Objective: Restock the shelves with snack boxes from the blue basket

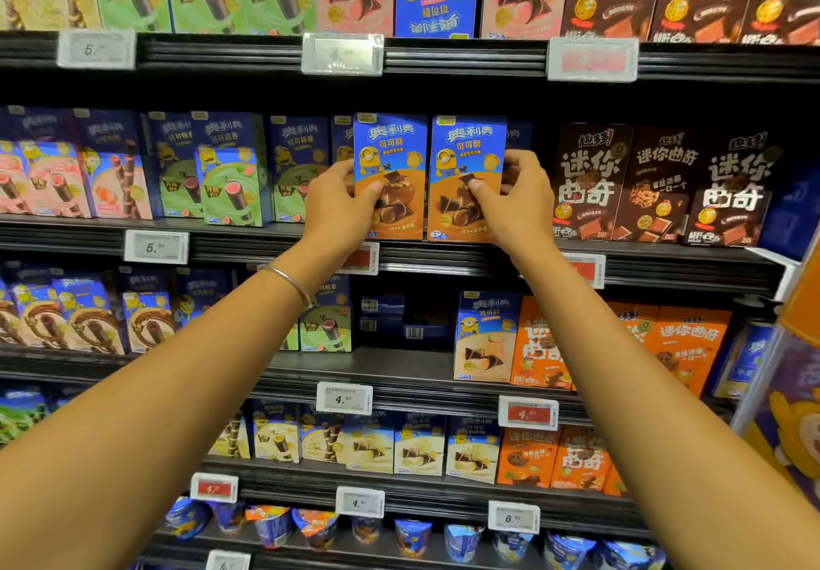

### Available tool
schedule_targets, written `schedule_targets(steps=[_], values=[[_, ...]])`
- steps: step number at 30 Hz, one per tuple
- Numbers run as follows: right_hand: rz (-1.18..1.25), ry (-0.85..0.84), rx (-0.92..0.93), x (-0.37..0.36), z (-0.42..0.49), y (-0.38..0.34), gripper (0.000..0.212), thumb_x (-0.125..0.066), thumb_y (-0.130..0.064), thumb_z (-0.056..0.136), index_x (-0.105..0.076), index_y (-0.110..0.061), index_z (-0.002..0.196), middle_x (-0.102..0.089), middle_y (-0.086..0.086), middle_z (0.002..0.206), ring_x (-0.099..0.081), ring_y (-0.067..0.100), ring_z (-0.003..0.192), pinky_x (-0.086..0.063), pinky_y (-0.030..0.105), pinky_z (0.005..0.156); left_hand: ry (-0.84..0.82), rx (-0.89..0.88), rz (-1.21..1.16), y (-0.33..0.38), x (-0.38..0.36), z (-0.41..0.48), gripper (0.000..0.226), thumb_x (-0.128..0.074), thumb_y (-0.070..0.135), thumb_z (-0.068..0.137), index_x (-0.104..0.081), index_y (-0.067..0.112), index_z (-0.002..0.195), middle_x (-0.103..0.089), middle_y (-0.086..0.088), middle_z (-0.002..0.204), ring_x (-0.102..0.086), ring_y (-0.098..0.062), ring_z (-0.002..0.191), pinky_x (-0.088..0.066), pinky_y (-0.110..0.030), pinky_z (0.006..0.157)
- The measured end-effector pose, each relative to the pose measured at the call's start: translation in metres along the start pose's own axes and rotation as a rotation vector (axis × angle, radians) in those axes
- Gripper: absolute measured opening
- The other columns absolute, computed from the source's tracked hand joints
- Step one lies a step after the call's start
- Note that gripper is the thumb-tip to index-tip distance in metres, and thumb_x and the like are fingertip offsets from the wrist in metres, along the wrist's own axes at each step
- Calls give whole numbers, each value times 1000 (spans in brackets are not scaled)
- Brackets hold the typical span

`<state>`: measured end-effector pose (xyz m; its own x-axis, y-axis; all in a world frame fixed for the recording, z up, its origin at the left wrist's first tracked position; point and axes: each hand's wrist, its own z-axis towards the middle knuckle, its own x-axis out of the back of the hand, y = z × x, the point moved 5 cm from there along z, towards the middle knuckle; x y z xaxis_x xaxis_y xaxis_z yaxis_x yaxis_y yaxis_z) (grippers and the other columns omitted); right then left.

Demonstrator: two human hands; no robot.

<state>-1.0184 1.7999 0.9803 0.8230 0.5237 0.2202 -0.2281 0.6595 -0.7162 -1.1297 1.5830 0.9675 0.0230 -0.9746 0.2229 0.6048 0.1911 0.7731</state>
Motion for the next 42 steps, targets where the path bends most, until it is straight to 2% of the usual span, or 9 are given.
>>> schedule_targets(steps=[2,4,8,14,19,29,32,36,42], values=[[-64,29,10,2,-2,1,52,-76,-37,87,-52,-22,131,-49,4,135,-53,20,124,-54,40,97,23,18,76,-5,1,3,44,-66,40,99,-58,22,139,-58,-8,134,-58,-29,128,-54,-52,103],[-92,62,15,4,-4,3,56,-77,-42,84,-51,-22,131,-42,5,138,-45,21,129,-51,39,99,69,34,134,-11,2,2,54,-68,47,95,-52,25,142,-38,-3,131,-45,-29,132,-48,-47,109],[-57,40,-27,4,-8,8,69,-79,-45,82,-46,-19,136,-33,7,142,-44,23,130,-51,41,102,70,40,115,-16,3,2,66,-70,55,88,-46,30,144,-24,0,127,-32,-23,132,-42,-37,107],[-32,-28,-106,-2,-11,12,80,-79,-46,82,-34,-17,142,-41,10,140,-50,24,122,-44,34,91,14,59,88,-18,-3,5,63,-75,51,88,-42,30,137,-34,-10,141,-50,-29,130,-54,-49,104],[-56,-55,-131,-3,-10,12,56,-74,-44,88,-44,-17,127,-46,9,134,-51,26,120,-50,44,101,4,51,41,-15,-5,5,47,-71,51,88,-43,38,123,-49,-7,134,-58,-27,123,-56,-51,99],[-105,-35,-153,-10,-8,14,51,-72,-47,87,-43,-19,119,-41,8,131,-48,29,121,-50,41,94,-37,53,46,-12,-12,2,56,-67,54,90,-41,30,133,-65,-5,127,-66,-27,114,-58,-52,95],[-111,-20,-163,-12,-7,14,57,-73,-47,86,-39,-17,121,-40,9,133,-46,31,122,-44,38,86,-29,50,35,-14,-12,3,57,-68,49,93,-36,32,137,-65,-6,128,-66,-28,117,-58,-52,95],[-114,30,-185,-15,-8,13,77,-75,-46,84,-26,-18,136,-37,13,141,-43,34,127,-39,40,81,-9,51,64,-12,-11,1,79,-67,52,94,-17,36,153,-59,-8,136,-65,-30,118,-55,-55,98],[-91,8,-253,-13,-8,14,109,-76,-48,83,-6,-10,157,-24,17,157,-30,37,143,-41,50,104,-41,114,22,-17,-13,1,108,-68,49,95,10,21,164,-50,-10,152,-53,-30,137,-48,-57,109]])
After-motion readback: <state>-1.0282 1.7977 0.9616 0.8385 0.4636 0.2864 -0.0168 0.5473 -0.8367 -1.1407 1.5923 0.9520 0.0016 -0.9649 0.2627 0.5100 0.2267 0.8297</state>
